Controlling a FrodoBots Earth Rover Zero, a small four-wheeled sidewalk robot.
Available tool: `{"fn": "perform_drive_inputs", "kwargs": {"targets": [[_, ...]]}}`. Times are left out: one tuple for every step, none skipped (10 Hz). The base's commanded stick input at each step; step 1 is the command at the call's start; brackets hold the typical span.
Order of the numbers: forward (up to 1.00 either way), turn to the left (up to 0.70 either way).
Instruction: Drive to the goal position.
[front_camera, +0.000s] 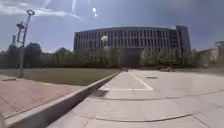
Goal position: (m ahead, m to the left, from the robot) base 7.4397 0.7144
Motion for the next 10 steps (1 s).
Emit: {"fn": "perform_drive_inputs", "kwargs": {"targets": [[0.7, -0.01], [0.7, -0.01], [0.7, -0.01], [0.7, -0.01], [0.7, -0.01], [0.7, -0.01], [0.7, -0.01], [0.7, -0.01], [0.7, -0.01], [0.7, -0.01]]}}
